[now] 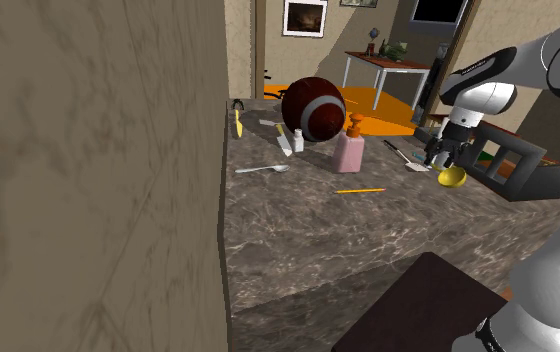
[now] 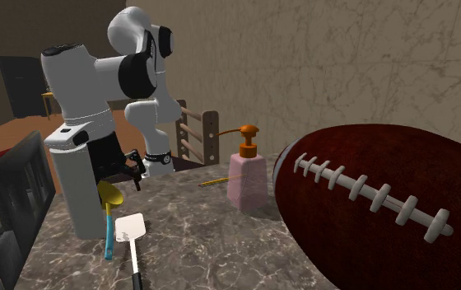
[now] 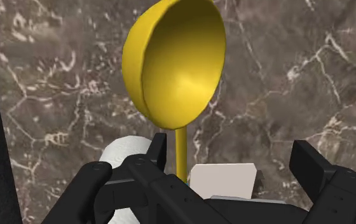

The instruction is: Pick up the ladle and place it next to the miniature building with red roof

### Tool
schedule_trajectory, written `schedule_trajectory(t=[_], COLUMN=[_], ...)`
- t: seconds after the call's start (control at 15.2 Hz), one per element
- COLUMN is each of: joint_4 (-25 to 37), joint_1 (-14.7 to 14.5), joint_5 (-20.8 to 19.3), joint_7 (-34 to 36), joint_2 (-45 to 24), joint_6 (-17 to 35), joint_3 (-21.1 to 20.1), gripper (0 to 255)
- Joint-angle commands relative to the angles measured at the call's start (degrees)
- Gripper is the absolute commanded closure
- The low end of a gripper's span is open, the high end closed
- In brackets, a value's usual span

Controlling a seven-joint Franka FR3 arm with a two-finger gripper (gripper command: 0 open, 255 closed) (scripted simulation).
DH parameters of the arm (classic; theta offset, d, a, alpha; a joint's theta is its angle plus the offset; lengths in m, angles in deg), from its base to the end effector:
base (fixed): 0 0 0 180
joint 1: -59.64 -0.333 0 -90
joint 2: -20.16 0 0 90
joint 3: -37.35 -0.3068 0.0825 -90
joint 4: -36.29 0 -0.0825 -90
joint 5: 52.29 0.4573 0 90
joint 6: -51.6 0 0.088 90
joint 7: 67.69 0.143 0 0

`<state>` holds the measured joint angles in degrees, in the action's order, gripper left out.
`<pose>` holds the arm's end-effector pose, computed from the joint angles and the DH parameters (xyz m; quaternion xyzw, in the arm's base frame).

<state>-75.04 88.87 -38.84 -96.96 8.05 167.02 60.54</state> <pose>0.4093 -0.4942 0.2898 -0.9636 0.2536 0.0047 0.0849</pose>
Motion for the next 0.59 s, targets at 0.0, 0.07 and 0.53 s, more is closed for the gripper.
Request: schedule_trajectory(t=[0.0, 0.07, 0.53], joint_4=[1.85, 2.96, 2.96], joint_1=[0.28, 0.36, 0.36], joint_5=[-0.71, -0.98, -0.98], joint_7=[0.30, 0.49, 0.49], joint_2=[-0.13, 0.21, 0.21], joint_6=[-3.35, -4.77, -4.77], joint_3=[0.30, 0.43, 0.43], gripper=[0, 0, 0])
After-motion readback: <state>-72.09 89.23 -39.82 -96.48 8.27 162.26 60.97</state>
